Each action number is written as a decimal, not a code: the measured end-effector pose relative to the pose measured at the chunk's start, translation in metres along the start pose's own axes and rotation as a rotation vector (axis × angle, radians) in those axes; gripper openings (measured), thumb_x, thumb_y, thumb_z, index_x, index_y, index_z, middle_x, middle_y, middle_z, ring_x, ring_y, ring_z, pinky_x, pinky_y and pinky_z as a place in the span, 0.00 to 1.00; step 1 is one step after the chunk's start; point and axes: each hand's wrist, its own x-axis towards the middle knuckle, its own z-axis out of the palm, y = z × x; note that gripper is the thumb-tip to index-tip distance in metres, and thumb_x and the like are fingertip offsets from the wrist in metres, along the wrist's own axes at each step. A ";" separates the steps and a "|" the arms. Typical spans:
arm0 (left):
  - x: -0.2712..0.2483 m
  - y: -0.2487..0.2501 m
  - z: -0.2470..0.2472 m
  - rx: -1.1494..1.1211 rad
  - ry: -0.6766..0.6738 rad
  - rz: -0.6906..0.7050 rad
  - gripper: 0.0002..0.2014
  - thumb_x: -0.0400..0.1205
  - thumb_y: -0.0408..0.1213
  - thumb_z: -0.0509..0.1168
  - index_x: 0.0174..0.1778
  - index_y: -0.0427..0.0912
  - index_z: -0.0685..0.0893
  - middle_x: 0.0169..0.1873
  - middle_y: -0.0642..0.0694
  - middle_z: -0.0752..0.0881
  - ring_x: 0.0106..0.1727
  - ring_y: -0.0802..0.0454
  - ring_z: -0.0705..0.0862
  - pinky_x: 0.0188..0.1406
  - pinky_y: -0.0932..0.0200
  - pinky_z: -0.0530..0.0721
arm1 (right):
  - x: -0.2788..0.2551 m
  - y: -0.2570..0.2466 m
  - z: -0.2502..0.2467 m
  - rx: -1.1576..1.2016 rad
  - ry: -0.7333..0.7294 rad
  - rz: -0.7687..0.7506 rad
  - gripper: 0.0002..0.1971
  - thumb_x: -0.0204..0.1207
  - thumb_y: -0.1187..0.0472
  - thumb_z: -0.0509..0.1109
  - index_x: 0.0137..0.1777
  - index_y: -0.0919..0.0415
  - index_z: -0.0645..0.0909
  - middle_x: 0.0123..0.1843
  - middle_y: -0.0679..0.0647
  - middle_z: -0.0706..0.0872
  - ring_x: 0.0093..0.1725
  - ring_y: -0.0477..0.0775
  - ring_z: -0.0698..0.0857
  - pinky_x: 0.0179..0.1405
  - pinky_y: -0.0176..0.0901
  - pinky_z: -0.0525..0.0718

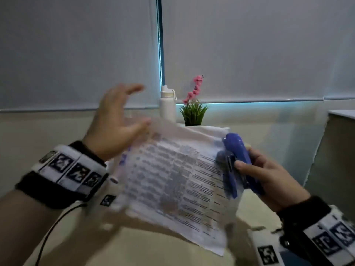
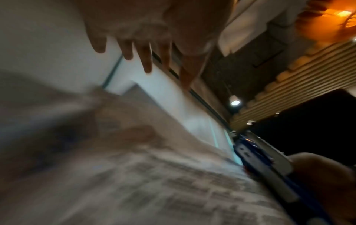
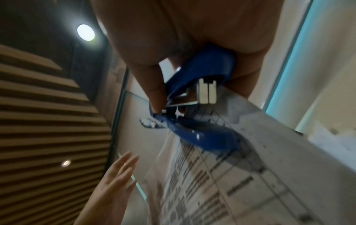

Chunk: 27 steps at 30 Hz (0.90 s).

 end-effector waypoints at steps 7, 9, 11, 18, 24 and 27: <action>0.040 0.045 0.057 0.018 -1.065 -0.074 0.15 0.71 0.42 0.78 0.48 0.41 0.84 0.38 0.52 0.83 0.41 0.52 0.80 0.40 0.58 0.77 | 0.016 -0.028 0.027 -0.265 -0.212 -0.040 0.10 0.62 0.62 0.72 0.44 0.52 0.85 0.39 0.57 0.84 0.36 0.53 0.80 0.32 0.41 0.75; 0.040 0.035 0.061 -0.079 -1.119 -0.121 0.13 0.69 0.43 0.78 0.43 0.41 0.85 0.35 0.48 0.86 0.36 0.52 0.82 0.43 0.52 0.82 | 0.018 -0.030 0.026 -0.351 -0.139 -0.086 0.10 0.61 0.59 0.72 0.43 0.49 0.84 0.41 0.57 0.85 0.38 0.53 0.82 0.35 0.43 0.77; 0.037 0.027 0.062 -0.186 -1.108 -0.200 0.12 0.66 0.46 0.77 0.40 0.45 0.86 0.36 0.49 0.88 0.36 0.54 0.84 0.43 0.52 0.82 | 0.020 -0.026 0.022 -0.635 -0.004 -0.232 0.13 0.60 0.56 0.72 0.47 0.50 0.82 0.48 0.54 0.85 0.44 0.52 0.82 0.44 0.44 0.77; 0.029 0.017 0.061 -0.340 -1.081 -0.332 0.11 0.66 0.46 0.76 0.41 0.48 0.89 0.37 0.52 0.91 0.37 0.57 0.87 0.44 0.57 0.81 | 0.016 -0.022 0.021 -1.191 0.134 -0.482 0.20 0.68 0.60 0.74 0.62 0.51 0.80 0.62 0.47 0.80 0.54 0.52 0.82 0.54 0.49 0.83; 0.025 0.022 0.063 -0.417 -1.121 -0.356 0.23 0.59 0.52 0.77 0.44 0.41 0.88 0.43 0.41 0.90 0.44 0.48 0.87 0.55 0.47 0.83 | 0.016 -0.027 0.025 -1.281 0.082 -0.598 0.20 0.68 0.56 0.71 0.62 0.46 0.77 0.58 0.45 0.83 0.51 0.54 0.83 0.45 0.50 0.85; 0.025 0.021 0.062 -0.438 -1.113 -0.350 0.28 0.59 0.54 0.76 0.47 0.36 0.88 0.46 0.36 0.90 0.44 0.47 0.87 0.57 0.43 0.82 | 0.016 -0.028 0.025 -1.269 0.031 -0.584 0.20 0.69 0.52 0.68 0.63 0.46 0.77 0.57 0.44 0.82 0.51 0.52 0.83 0.46 0.50 0.85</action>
